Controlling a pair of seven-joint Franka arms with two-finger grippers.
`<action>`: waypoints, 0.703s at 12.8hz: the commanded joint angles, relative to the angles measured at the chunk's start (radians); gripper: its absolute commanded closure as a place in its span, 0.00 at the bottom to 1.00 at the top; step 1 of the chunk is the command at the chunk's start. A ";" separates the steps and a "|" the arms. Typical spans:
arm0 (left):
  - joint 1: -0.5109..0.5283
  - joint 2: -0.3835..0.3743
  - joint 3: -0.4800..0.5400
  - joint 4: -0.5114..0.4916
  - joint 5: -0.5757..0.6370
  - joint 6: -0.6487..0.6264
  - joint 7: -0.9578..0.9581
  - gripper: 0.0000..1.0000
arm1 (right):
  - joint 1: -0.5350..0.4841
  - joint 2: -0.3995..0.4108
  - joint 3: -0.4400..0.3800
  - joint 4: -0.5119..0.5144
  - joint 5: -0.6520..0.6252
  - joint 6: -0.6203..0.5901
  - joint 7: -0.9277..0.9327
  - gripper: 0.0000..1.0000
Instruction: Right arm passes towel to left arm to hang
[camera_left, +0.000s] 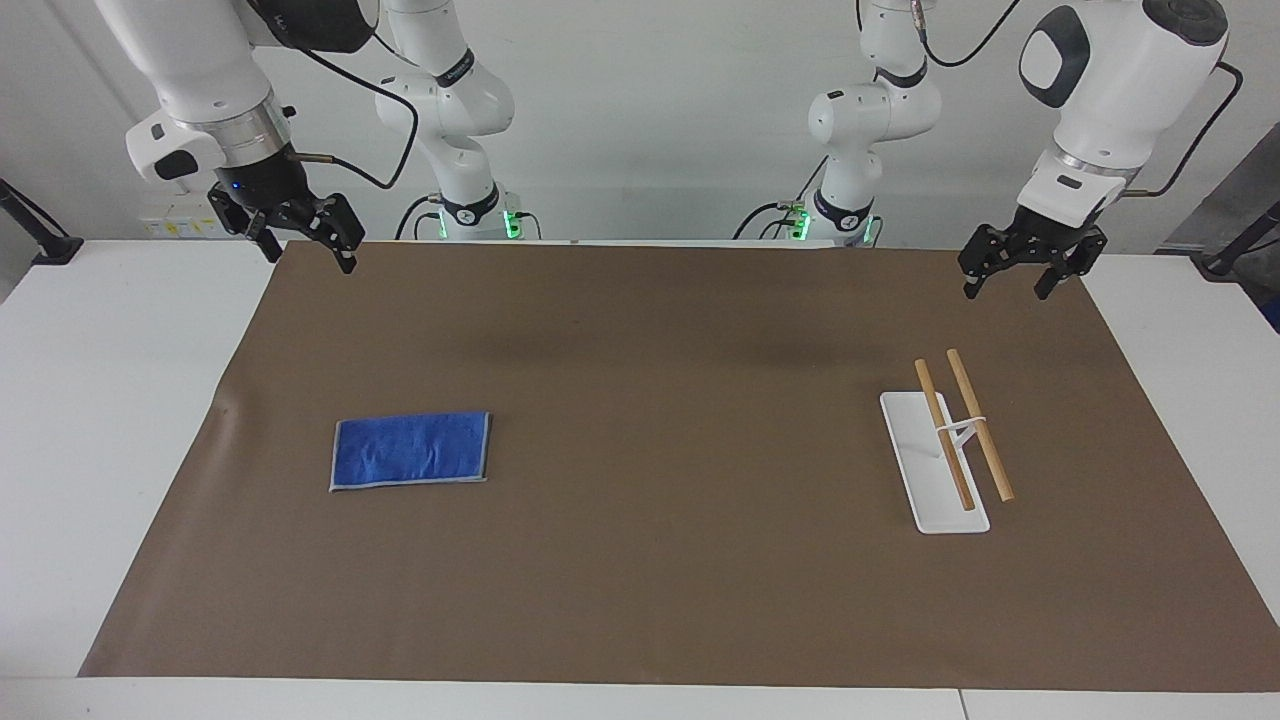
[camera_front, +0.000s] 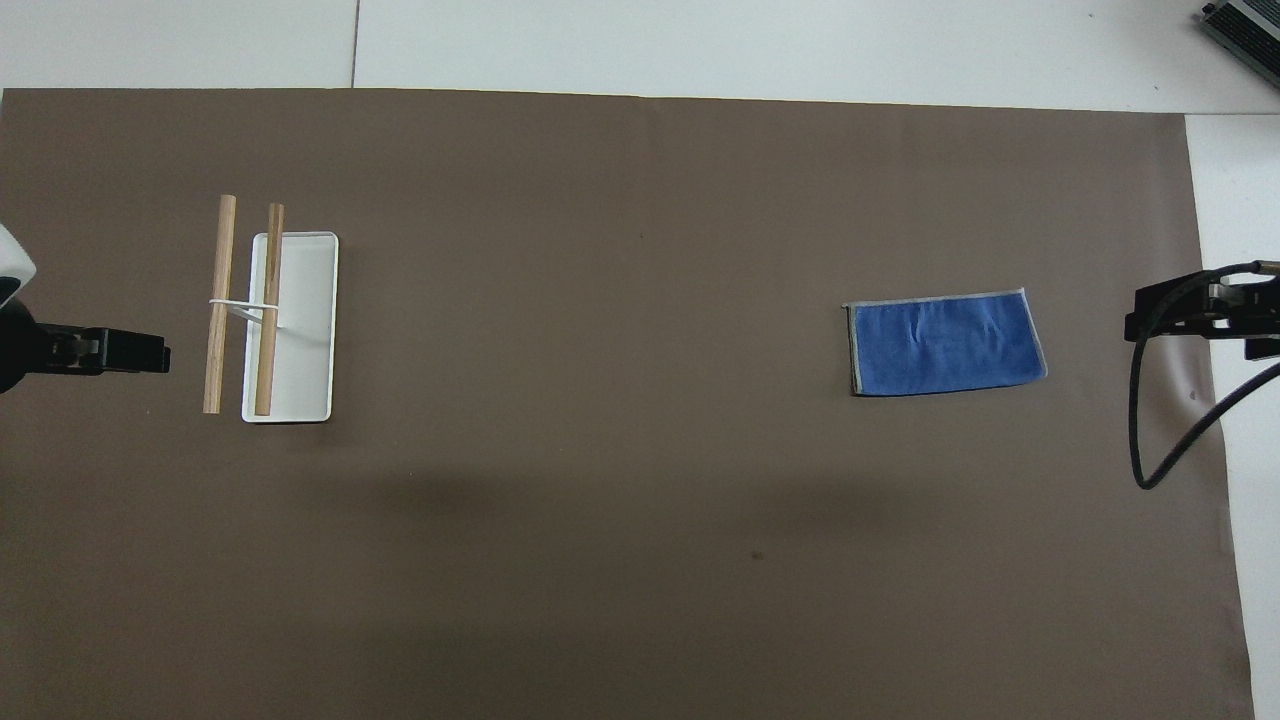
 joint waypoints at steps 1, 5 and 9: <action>0.000 -0.020 0.003 -0.012 -0.011 0.001 -0.007 0.00 | -0.006 -0.027 0.004 -0.032 0.011 0.006 -0.003 0.00; 0.000 -0.020 0.003 -0.012 -0.011 0.001 -0.007 0.00 | -0.010 -0.026 0.004 -0.030 0.011 0.006 0.002 0.00; 0.000 -0.020 0.003 -0.012 -0.011 0.001 -0.007 0.00 | -0.012 -0.026 0.004 -0.030 0.011 0.003 0.000 0.00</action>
